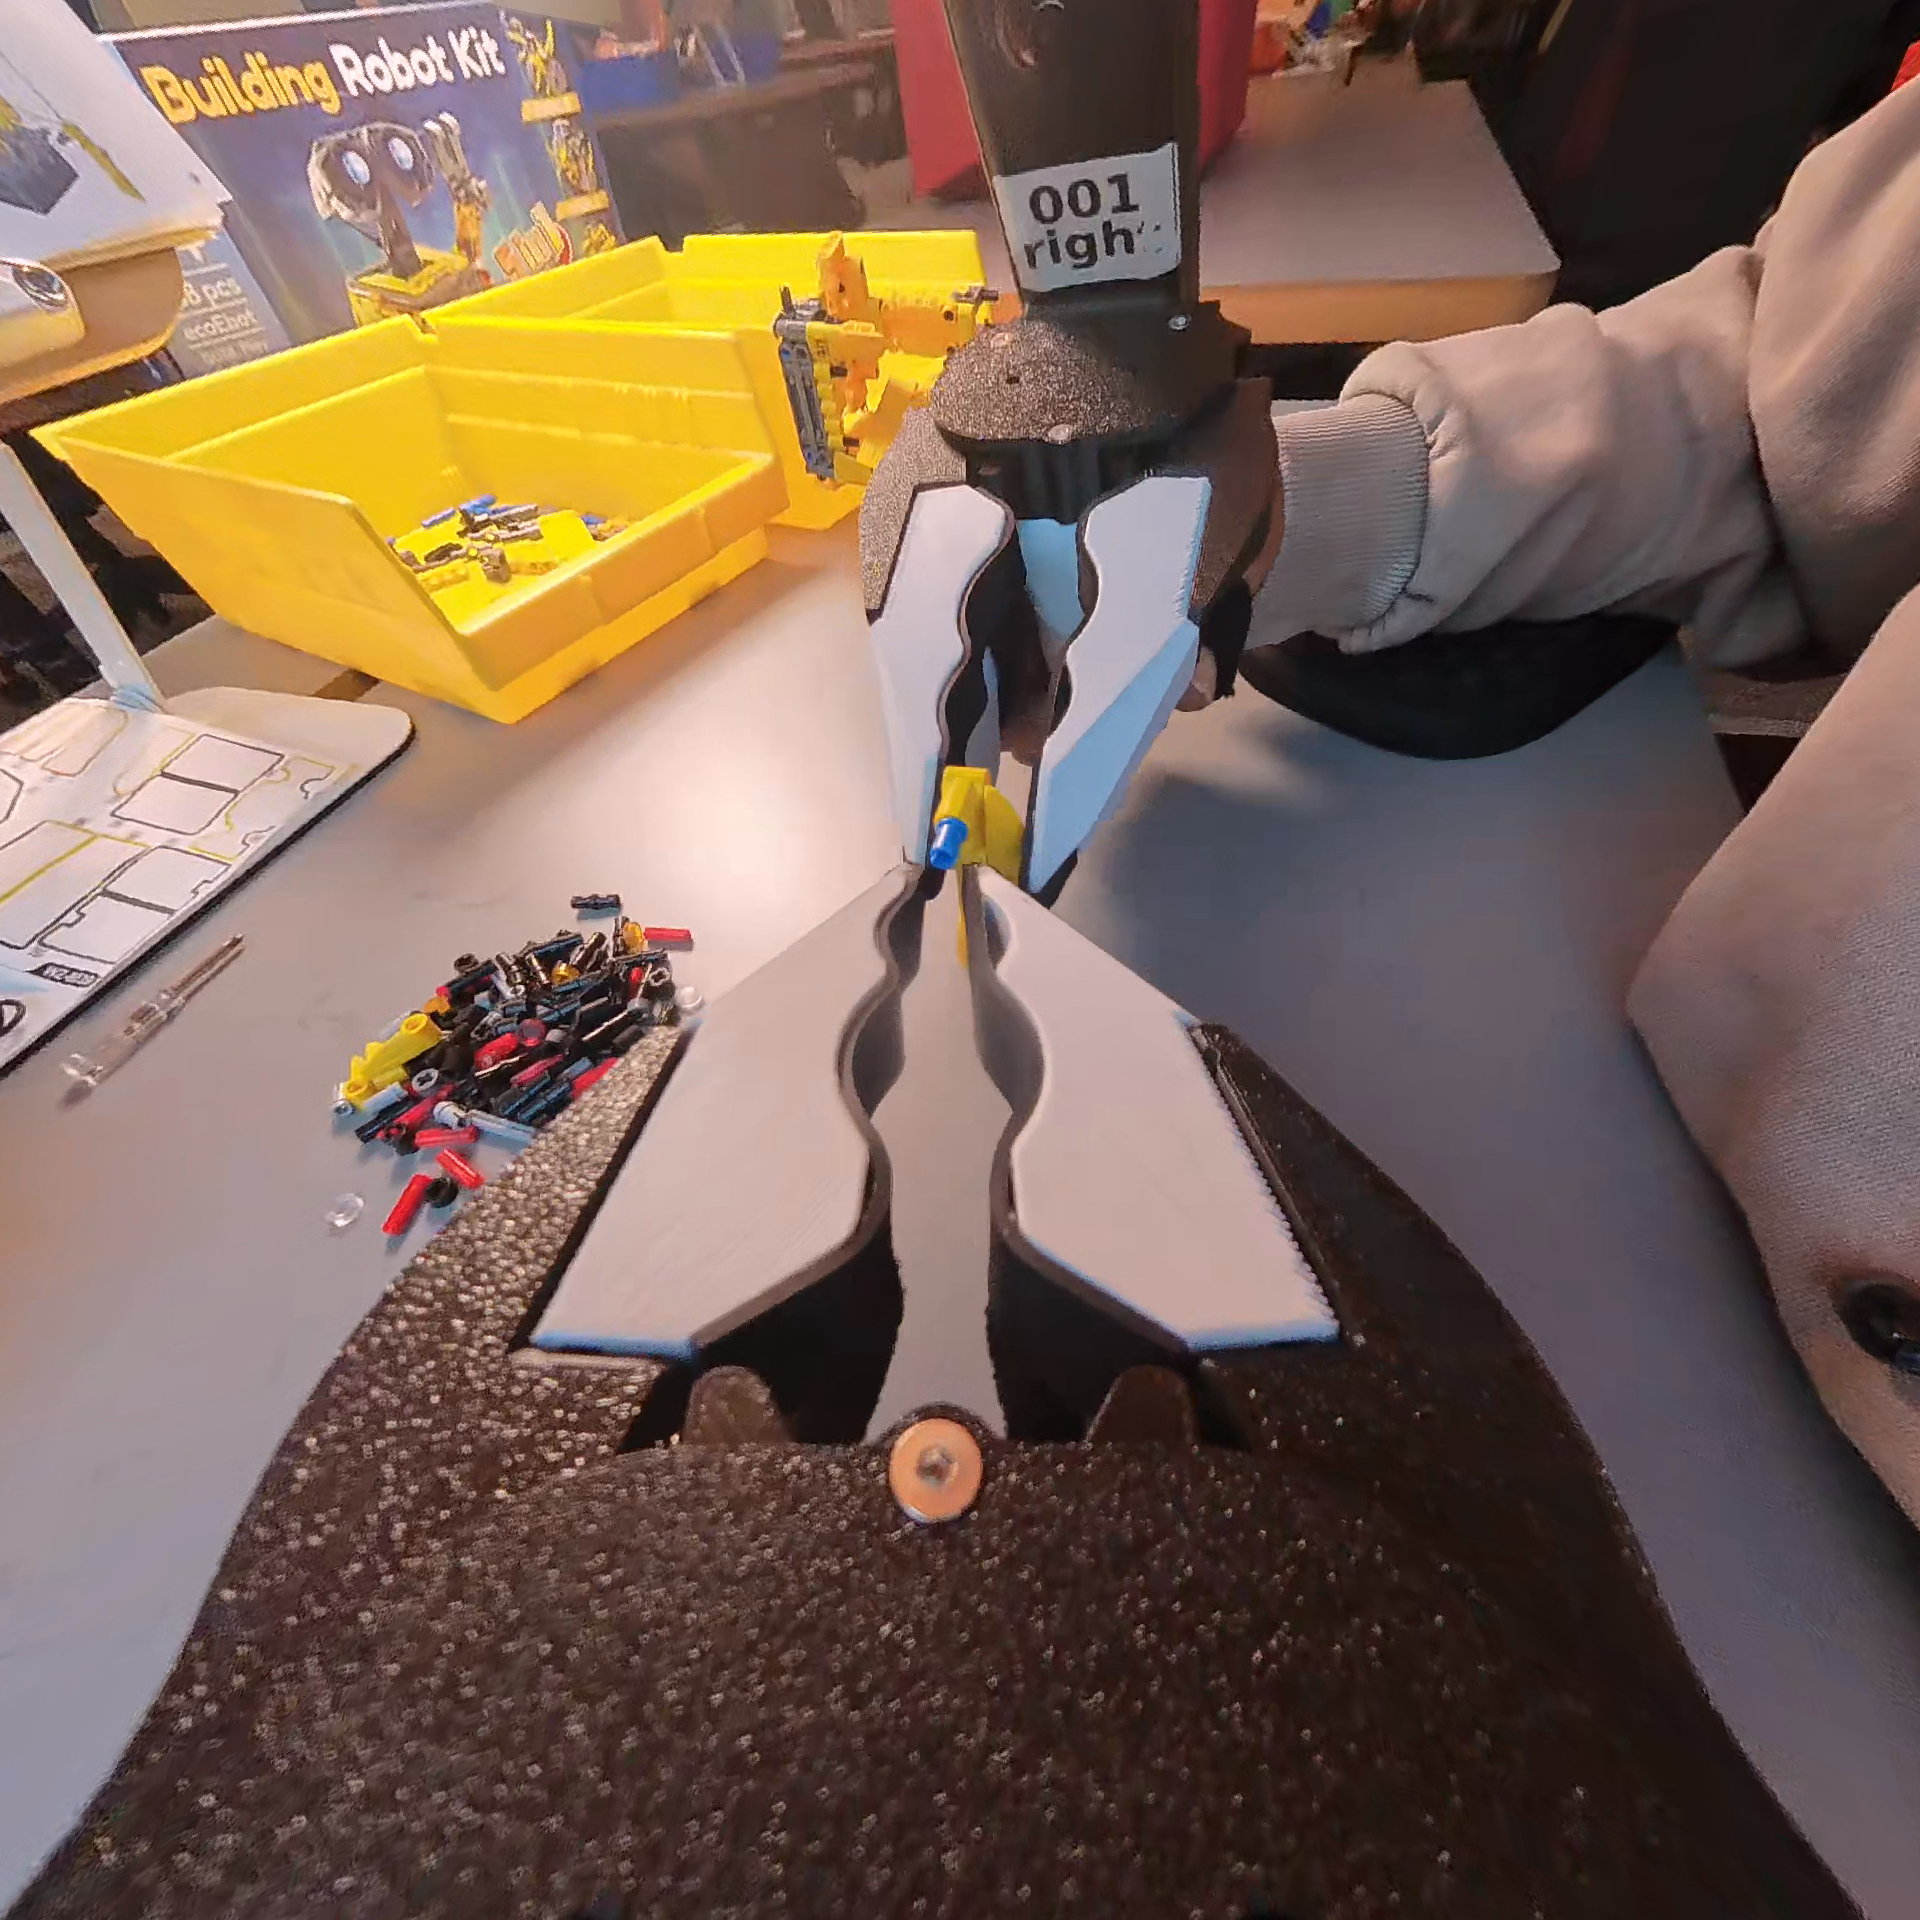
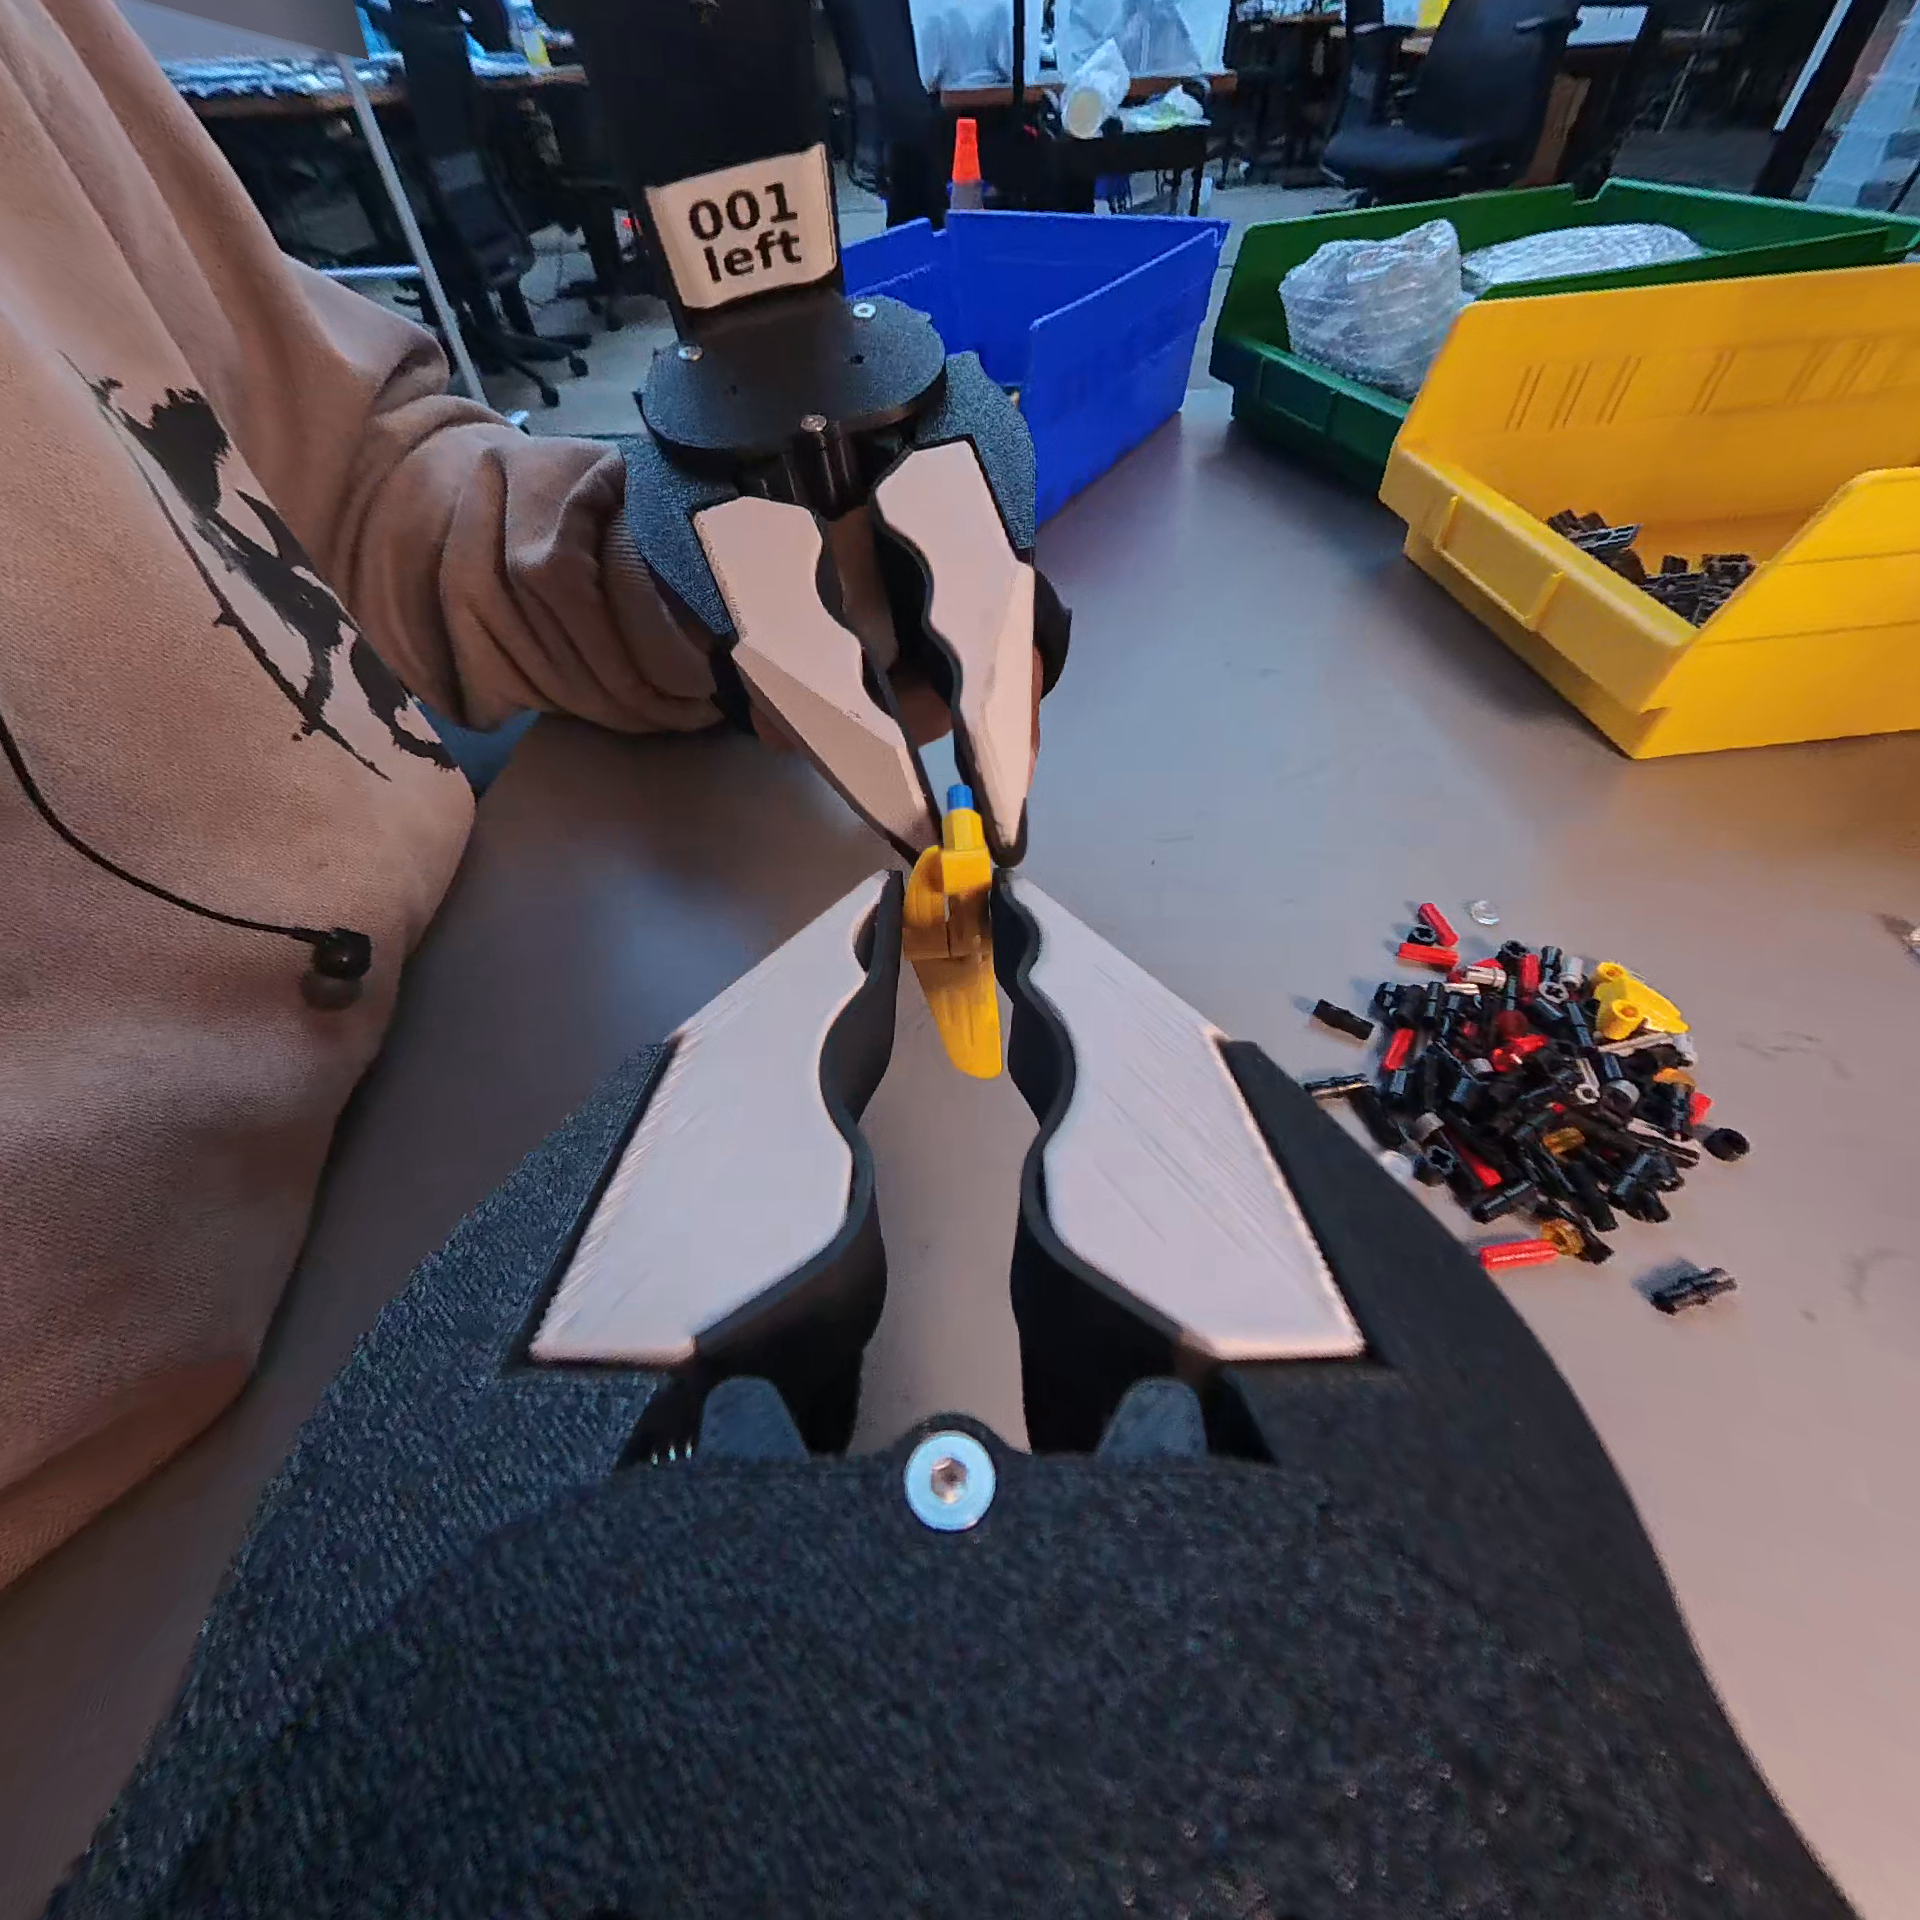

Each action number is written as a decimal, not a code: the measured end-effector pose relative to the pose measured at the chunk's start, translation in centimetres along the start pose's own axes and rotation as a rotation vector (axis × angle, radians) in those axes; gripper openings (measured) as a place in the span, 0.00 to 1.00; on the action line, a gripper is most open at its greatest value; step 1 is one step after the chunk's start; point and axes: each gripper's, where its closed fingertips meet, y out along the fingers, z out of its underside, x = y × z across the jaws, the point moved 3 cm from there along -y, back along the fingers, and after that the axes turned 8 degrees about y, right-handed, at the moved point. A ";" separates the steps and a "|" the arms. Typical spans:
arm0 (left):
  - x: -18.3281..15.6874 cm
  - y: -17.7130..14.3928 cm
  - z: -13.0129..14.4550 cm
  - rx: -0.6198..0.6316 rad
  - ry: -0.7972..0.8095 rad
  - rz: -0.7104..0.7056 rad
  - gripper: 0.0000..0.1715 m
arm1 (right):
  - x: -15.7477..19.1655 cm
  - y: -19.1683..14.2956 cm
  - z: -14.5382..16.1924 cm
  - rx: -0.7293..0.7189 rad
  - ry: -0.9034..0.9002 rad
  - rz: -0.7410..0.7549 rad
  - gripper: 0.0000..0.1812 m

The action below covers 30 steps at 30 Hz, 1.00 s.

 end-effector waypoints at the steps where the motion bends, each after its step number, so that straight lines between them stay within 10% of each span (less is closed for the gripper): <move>1: 0.0 0.0 0.1 0.008 0.001 0.001 0.04 | 0.0 0.1 0.2 0.008 0.001 -0.002 0.09; 18: -1.2 0.3 1.7 0.145 0.130 0.066 0.02 | 0.2 0.7 2.5 0.214 -0.142 0.054 0.09; 30: 0.0 -1.1 -1.6 -0.124 -0.170 0.129 0.01 | 0.9 -1.0 -3.1 -0.185 -0.001 -0.055 0.07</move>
